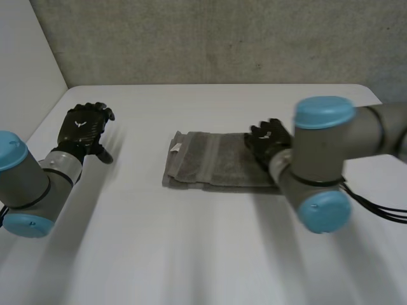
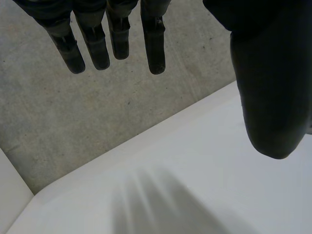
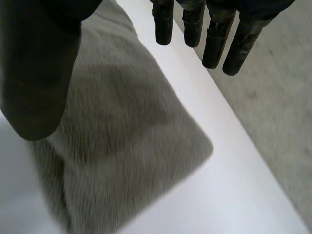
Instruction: Fold the towel.
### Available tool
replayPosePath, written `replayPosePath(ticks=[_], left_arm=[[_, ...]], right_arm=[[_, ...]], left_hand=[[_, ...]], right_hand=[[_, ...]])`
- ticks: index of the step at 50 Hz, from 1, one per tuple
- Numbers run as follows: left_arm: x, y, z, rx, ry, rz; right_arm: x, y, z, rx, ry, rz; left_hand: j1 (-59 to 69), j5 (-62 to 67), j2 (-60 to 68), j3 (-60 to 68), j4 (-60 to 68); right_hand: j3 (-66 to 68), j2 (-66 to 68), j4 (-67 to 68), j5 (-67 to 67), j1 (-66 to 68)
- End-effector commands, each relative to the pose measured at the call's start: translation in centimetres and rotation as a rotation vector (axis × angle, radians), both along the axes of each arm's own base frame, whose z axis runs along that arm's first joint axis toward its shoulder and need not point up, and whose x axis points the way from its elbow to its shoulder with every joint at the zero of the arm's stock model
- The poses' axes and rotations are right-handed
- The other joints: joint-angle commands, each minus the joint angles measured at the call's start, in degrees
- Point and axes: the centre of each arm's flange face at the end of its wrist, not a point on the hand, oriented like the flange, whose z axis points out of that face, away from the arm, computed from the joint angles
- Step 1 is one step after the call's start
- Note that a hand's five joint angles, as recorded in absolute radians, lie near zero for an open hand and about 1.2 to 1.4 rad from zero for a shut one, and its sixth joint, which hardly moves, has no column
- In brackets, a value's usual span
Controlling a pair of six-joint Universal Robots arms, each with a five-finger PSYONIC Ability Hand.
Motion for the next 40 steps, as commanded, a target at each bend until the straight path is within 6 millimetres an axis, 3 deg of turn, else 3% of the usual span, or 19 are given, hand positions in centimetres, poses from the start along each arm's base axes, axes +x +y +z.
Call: replayPosePath(ticks=[1, 9, 10, 11, 13, 14, 15, 22, 25, 27, 28, 30, 32, 33, 34, 35, 36, 38, 40], left_arm=[[-0.2, 0.1, -0.1, 0.003, -0.001, -0.004], [-0.6, 0.4, -0.3, 0.008, -0.004, -0.017], [-0.6, 0.4, -0.4, 0.010, -0.004, -0.018], [-0.6, 0.4, -0.4, 0.010, -0.004, -0.018], [-0.8, 0.5, -0.4, 0.010, -0.002, -0.021], [-0.8, 0.5, -0.4, 0.010, -0.002, -0.021], [-0.8, 0.5, -0.4, 0.010, -0.002, -0.021], [-0.8, 0.7, -0.4, 0.013, -0.003, -0.023], [-0.8, 0.8, -0.5, 0.013, -0.003, -0.024], [-0.8, 0.8, -0.5, 0.013, -0.003, -0.024], [-0.8, 0.8, -0.5, 0.013, -0.003, -0.024], [-0.8, 0.8, -0.4, 0.012, -0.003, -0.023], [-0.8, 0.7, -0.4, 0.007, -0.002, -0.023], [-0.8, 0.7, -0.4, 0.007, -0.002, -0.023], [-0.8, 0.8, -0.3, 0.006, -0.002, -0.021], [-0.8, 0.8, -0.3, 0.006, -0.002, -0.021], [-0.8, 0.8, -0.3, 0.006, -0.002, -0.021], [-0.8, 0.8, -0.2, 0.003, -0.001, -0.021], [-0.8, 0.8, -0.1, 0.000, -0.001, -0.021]], right_arm=[[-4.0, -0.8, -1.1, 0.090, -0.096, -0.064], [-6.4, -1.6, -4.2, 0.171, -0.108, -0.101], [-6.7, -2.0, -4.5, 0.166, -0.113, -0.108], [-6.7, -2.0, -4.5, 0.166, -0.113, -0.108], [-7.1, -2.7, -4.6, 0.133, -0.131, -0.117], [-7.1, -2.7, -4.6, 0.133, -0.131, -0.117], [-7.2, -3.0, -4.5, 0.117, -0.138, -0.120], [-7.4, -3.8, -3.1, 0.062, -0.151, -0.124], [-7.0, -4.1, -1.7, 0.018, -0.156, -0.107], [-6.3, -4.8, 0.9, -0.057, -0.160, -0.088], [-6.3, -4.8, 0.9, -0.057, -0.160, -0.087], [-5.7, -4.9, 2.1, -0.087, -0.150, -0.068], [-2.1, -3.2, 4.4, -0.132, -0.139, 0.041], [-2.1, -3.2, 4.4, -0.132, -0.139, 0.041], [0.4, -1.7, 5.4, -0.154, -0.146, 0.116], [2.7, -0.2, 5.7, -0.158, -0.149, 0.185], [2.7, -0.2, 5.7, -0.158, -0.150, 0.185], [6.3, 2.5, 5.5, -0.149, -0.155, 0.287], [7.6, 3.6, 4.8, -0.132, -0.151, 0.327]], left_hand=[[-3.09, -1.23, -2.44, -3.09, -3.31], [-3.09, -1.23, -2.44, -3.09, -3.31], [-3.09, -1.23, -2.44, -3.09, -3.31], [-3.09, -1.23, -2.44, -3.09, -3.31], [-3.09, -1.23, -2.44, -3.09, -3.31], [-3.09, -1.23, -2.44, -3.09, -3.31], [-3.09, -1.23, -2.44, -3.09, -3.31], [-3.25, -1.40, -2.61, -3.26, -3.47], [-3.25, -1.40, -2.61, -3.26, -3.47], [-3.42, -1.57, -2.78, -3.43, -3.64], [-3.42, -1.57, -2.78, -3.43, -3.64], [-3.42, -1.57, -2.78, -3.43, -3.64], [-3.42, -1.57, -2.78, -3.43, -3.64], [-3.42, -1.57, -2.78, -3.43, -3.64], [-3.26, -1.40, -2.61, -3.26, -3.48], [-3.25, -1.40, -2.61, -3.26, -3.47], [-3.42, -1.57, -2.78, -3.43, -3.64], [-3.42, -1.57, -2.78, -3.43, -3.64], [-3.42, -1.57, -2.78, -3.43, -3.64]], right_hand=[[1.29, 1.83, 0.79, 2.06, 2.13], [17.22, 17.76, 16.72, 18.00, 18.06], [26.26, 26.80, 25.76, 27.03, 27.10], [26.35, 26.89, 25.85, 27.12, 27.19], [49.95, 50.49, 49.45, 50.72, 50.79], [50.07, 50.61, 49.57, 50.84, 50.91], [64.89, 65.43, 64.39, 65.66, 65.73], [65.99, 66.53, 65.49, 66.76, 66.83], [65.99, 66.53, 65.49, 66.76, 66.83], [65.99, 66.53, 65.49, 66.76, 66.83], [65.99, 66.53, 65.49, 66.76, 66.83], [65.99, 66.53, 65.49, 66.76, 66.83], [65.99, 66.53, 65.49, 66.76, 66.83], [65.99, 66.53, 65.49, 66.76, 66.83], [65.99, 66.53, 65.49, 66.76, 66.83], [65.99, 66.53, 65.49, 66.76, 66.83], [65.99, 66.53, 65.49, 66.76, 66.83], [65.99, 66.53, 65.49, 66.76, 66.83], [65.99, 66.53, 65.49, 66.76, 66.83]])
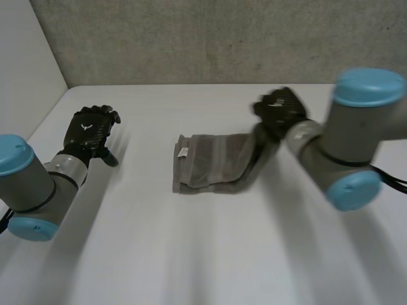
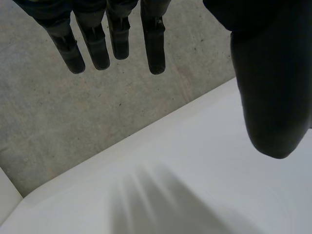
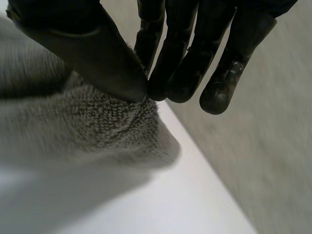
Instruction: Fold the towel.
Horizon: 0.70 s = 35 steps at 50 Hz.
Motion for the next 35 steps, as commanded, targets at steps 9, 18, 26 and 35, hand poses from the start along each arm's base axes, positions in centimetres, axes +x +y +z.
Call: replayPosePath(ticks=[9, 18, 26, 35], left_arm=[[0.1, 0.0, 0.4, -0.010, 0.002, 0.004], [-0.2, -0.1, 1.2, -0.034, 0.007, -0.008], [-3.7, 0.7, 4.8, -0.131, 0.040, -0.098], [-9.2, 2.5, 8.1, -0.203, 0.109, -0.241]], right_arm=[[11.2, 10.0, -6.9, 0.096, 0.109, 0.329], [9.0, 8.9, -5.7, 0.113, 0.093, 0.174], [4.2, 7.0, -0.8, 0.195, -0.153, 0.066], [0.1, 3.6, 0.4, 0.239, -0.278, -0.036]], left_hand=[[-3.75, -1.90, -3.11, -3.76, -3.98], [-4.09, -2.24, -3.45, -4.10, -4.32], [-4.08, -2.24, -3.44, -4.09, -4.31], [-2.74, -0.90, -2.10, -2.75, -2.97]], right_hand=[[-34.41, -34.58, -35.00, -35.15, -31.82], [-65.79, -65.95, -66.38, -66.53, -63.20], [-65.79, -65.95, -66.38, -66.53, -63.20], [-65.79, -65.95, -66.38, -66.53, -63.20]])
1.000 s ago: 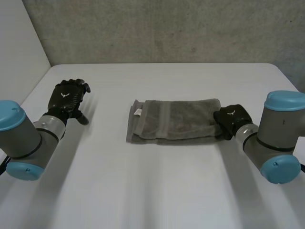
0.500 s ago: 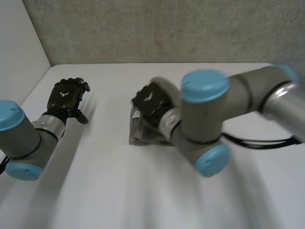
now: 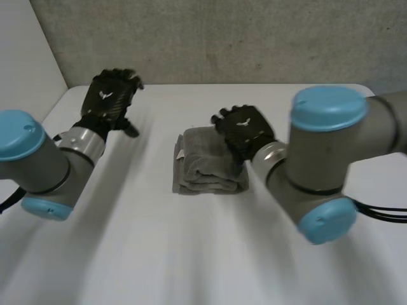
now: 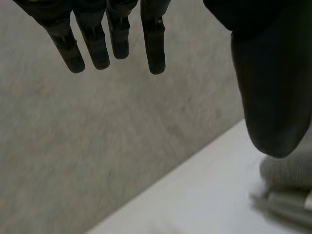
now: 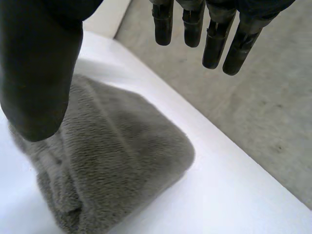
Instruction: Fold the towel.
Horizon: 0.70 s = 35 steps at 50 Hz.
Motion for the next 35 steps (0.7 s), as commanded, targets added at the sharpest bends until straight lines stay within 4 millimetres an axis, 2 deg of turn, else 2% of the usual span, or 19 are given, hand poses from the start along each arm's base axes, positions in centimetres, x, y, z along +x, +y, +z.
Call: replayPosePath(ticks=[1, 3, 4, 6, 9, 11, 12, 14, 19, 28, 32, 35], left_arm=[[-4.0, 1.4, 2.1, -0.035, 0.050, -0.109], [-6.1, 1.9, 0.8, 0.034, 0.074, -0.168], [-6.1, 1.9, 0.8, 0.034, 0.074, -0.168], [-7.9, 2.4, -0.7, 0.106, 0.083, -0.214], [-8.4, 2.4, -1.5, 0.132, 0.077, -0.224], [-9.1, 2.0, -3.4, 0.172, 0.058, -0.230], [-9.1, 2.0, -3.4, 0.173, 0.058, -0.230], [-9.3, 1.6, -4.9, 0.201, 0.051, -0.229], [-9.3, 1.6, -6.9, 0.244, 0.037, -0.224], [-8.7, 1.5, -8.1, 0.274, 0.016, -0.209], [-8.4, 1.4, -8.3, 0.279, 0.015, -0.201], [-8.2, 1.2, -8.4, 0.282, 0.015, -0.195]], right_arm=[[-3.5, -3.4, 0.6, 0.042, -0.089, -0.106], [-3.9, -4.1, 0.4, 0.047, -0.092, -0.126], [-4.3, -4.7, 0.0, 0.056, -0.093, -0.142], [-4.4, -5.2, -0.8, 0.076, -0.093, -0.153], [-4.4, -6.2, -1.6, 0.103, -0.120, -0.176], [-4.3, -6.6, -1.9, 0.117, -0.139, -0.184], [-4.1, -6.8, -2.2, 0.133, -0.156, -0.187], [-4.0, -7.1, -2.7, 0.147, -0.165, -0.189], [-3.2, -7.9, -3.3, 0.162, -0.185, -0.187], [-1.8, -9.3, -6.7, 0.252, -0.159, -0.191], [-0.4, -8.9, -8.6, 0.287, -0.133, -0.166], [0.2, -8.8, -9.2, 0.290, -0.129, -0.154]], left_hand=[[-2.50, -0.77, -1.73, -2.38, -2.47], [-2.33, -0.60, -1.57, -2.21, -2.30], [-2.33, -0.60, -1.57, -2.21, -2.30], [-2.33, -0.60, -1.57, -2.21, -2.30], [-2.33, -0.60, -1.57, -2.21, -2.30], [-2.33, -0.60, -1.57, -2.21, -2.30], [-2.33, -0.60, -1.57, -2.21, -2.30], [-2.16, -0.43, -1.40, -2.04, -2.13], [-1.99, -0.27, -1.23, -1.87, -1.96], [-1.99, -0.27, -1.23, -1.87, -1.96], [-1.99, -0.27, -1.23, -1.87, -1.96], [-1.99, -0.27, -1.23, -1.87, -1.96]], right_hand=[[-4.02, -3.47, -4.42, -3.18, -3.34], [-4.02, -3.47, -4.42, -3.18, -3.34], [-4.02, -3.47, -4.42, -3.18, -3.34], [-4.02, -3.47, -4.42, -3.18, -3.34], [-4.02, -3.47, -4.42, -3.18, -3.34], [-4.02, -3.47, -4.42, -3.18, -3.34], [-4.02, -3.47, -4.42, -3.18, -3.34], [-4.02, -3.47, -4.42, -3.18, -3.34], [-4.02, -3.47, -4.42, -3.18, -3.34], [-4.02, -3.47, -4.42, -3.18, -3.34], [-4.02, -3.47, -4.42, -3.18, -3.34], [-4.02, -3.47, -4.42, -3.18, -3.34]])
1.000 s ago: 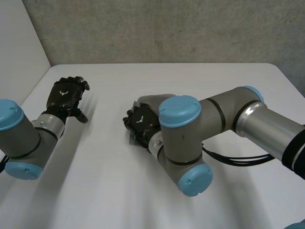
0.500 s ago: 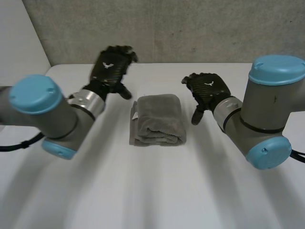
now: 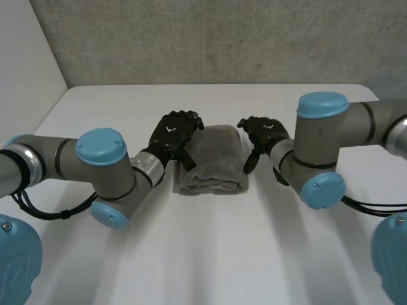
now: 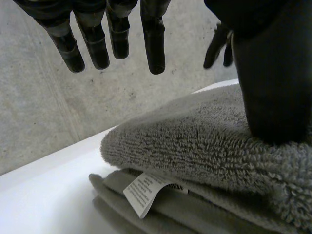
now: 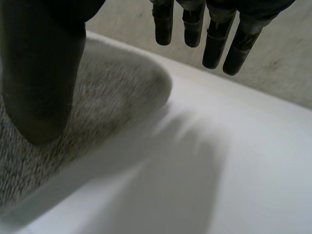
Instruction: Fold the towel.
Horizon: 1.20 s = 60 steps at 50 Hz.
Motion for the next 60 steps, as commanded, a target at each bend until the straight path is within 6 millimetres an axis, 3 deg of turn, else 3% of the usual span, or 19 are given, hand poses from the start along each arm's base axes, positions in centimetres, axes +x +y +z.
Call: replayPosePath(ticks=[1, 6, 12, 13, 14, 16, 17, 19, 22, 23, 24, 25, 29, 35, 41, 45, 47, 51, 60], left_arm=[[0.6, -0.3, -0.3, 0.008, -0.005, 0.014], [0.5, -0.4, -0.1, 0.005, -0.002, 0.014], [0.5, -0.5, 1.0, -0.009, 0.009, 0.016], [0.5, -0.5, 1.8, -0.019, 0.016, 0.017], [0.5, -0.6, 2.9, -0.036, 0.027, 0.017], [0.4, -0.6, 4.1, -0.056, 0.037, 0.017], [0.4, -0.7, 5.4, -0.077, 0.050, 0.019], [0.4, -0.7, 6.8, -0.097, 0.061, 0.019], [0.6, -0.4, 9.8, -0.129, 0.078, 0.021], [0.6, -0.4, 9.8, -0.130, 0.078, 0.021], [0.8, -0.2, 11.2, -0.138, 0.085, 0.024], [1.2, -0.1, 12.4, -0.143, 0.085, 0.035], [2.5, -0.2, 14.3, -0.139, 0.081, 0.063], [5.8, -0.5, 15.6, -0.072, 0.043, 0.178], [8.1, 1.0, 13.1, 0.079, -0.051, 0.259], [9.2, 1.3, 13.1, 0.083, -0.052, 0.285], [10.9, 0.6, 13.2, 0.069, -0.042, 0.331], [11.3, 0.6, 13.2, 0.063, -0.040, 0.343], [11.4, 1.2, 14.1, 0.045, -0.028, 0.344]], right_arm=[[1.6, 0.4, -2.1, 0.032, 0.019, 0.034], [2.1, 0.8, -1.7, 0.021, 0.013, 0.048], [2.7, 1.4, 2.3, -0.052, -0.028, 0.063], [2.7, 1.5, 3.7, -0.078, -0.042, 0.060], [2.7, 1.5, 3.7, -0.078, -0.042, 0.060], [2.5, 1.6, 6.9, -0.138, -0.073, 0.056], [2.5, 1.6, 6.9, -0.138, -0.074, 0.056], [2.1, 2.1, 10.4, -0.207, -0.094, 0.058], [1.8, 2.4, 12.0, -0.239, -0.099, 0.058], [1.5, 2.7, 13.5, -0.272, -0.100, 0.058], [1.2, 3.0, 14.9, -0.306, -0.096, 0.053], [1.2, 3.0, 14.9, -0.307, -0.095, 0.053], [-0.2, 3.7, 17.6, -0.381, -0.061, -0.015], [-2.5, 4.2, 17.6, -0.370, 0.026, -0.168], [-3.8, 4.9, 16.4, -0.323, 0.085, -0.208], [-4.5, 6.0, 15.0, -0.278, 0.112, -0.195], [-4.7, 6.1, 14.8, -0.270, 0.110, -0.194], [-5.9, 5.1, 14.4, -0.248, 0.106, -0.203], [-6.4, 4.5, 13.9, -0.182, 0.010, -0.187]], left_hand=[[-1.99, -0.27, -1.23, -1.87, -1.96], [-1.99, -0.27, -1.23, -1.87, -1.96], [-2.16, -0.44, -1.40, -2.04, -2.13], [-2.33, -0.60, -1.57, -2.21, -2.30], [-2.33, -0.61, -1.57, -2.21, -2.30], [-2.50, -0.77, -1.74, -2.38, -2.46], [-2.50, -0.77, -1.74, -2.38, -2.47], [-2.83, -1.11, -2.07, -2.71, -2.80], [-2.67, -0.94, -1.91, -2.55, -2.64], [-2.67, -0.94, -1.91, -2.55, -2.63], [-2.67, -0.94, -1.91, -2.55, -2.63], [-2.67, -0.94, -1.91, -2.55, -2.63], [-2.67, -0.94, -1.91, -2.55, -2.63], [-2.67, -0.94, -1.91, -2.55, -2.63], [-3.17, -1.45, -2.41, -3.05, -3.14], [-3.17, -1.45, -2.41, -3.05, -3.14], [-3.00, -1.28, -2.24, -2.89, -2.97], [-2.83, -1.11, -2.07, -2.72, -2.80], [-3.00, -1.28, -2.24, -2.88, -2.97]], right_hand=[[-4.02, -3.47, -4.42, -3.18, -3.12], [-4.02, -3.47, -4.42, -3.18, -3.12], [-4.02, -3.47, -4.42, -3.18, -3.12], [-4.02, -3.47, -4.42, -3.18, -3.12], [-4.02, -3.47, -4.42, -3.18, -3.12], [-4.02, -3.47, -4.42, -3.18, -3.12], [-4.02, -3.47, -4.42, -3.18, -3.12], [-4.02, -3.47, -4.42, -3.18, -3.12], [-4.02, -3.47, -4.42, -3.18, -3.12], [-4.02, -3.47, -4.42, -3.18, -3.12], [-4.02, -3.47, -4.42, -3.18, -3.12], [-4.02, -3.47, -4.42, -3.18, -3.12], [-4.02, -3.47, -4.42, -3.18, -3.12], [-4.02, -3.47, -4.42, -3.18, -3.12], [-4.02, -3.47, -4.42, -3.18, -3.12], [-4.02, -3.47, -4.42, -3.18, -3.12], [-4.02, -3.47, -4.42, -3.18, -3.12], [-4.02, -3.47, -4.42, -3.18, -3.12], [-4.02, -3.47, -4.42, -3.18, -3.12]])
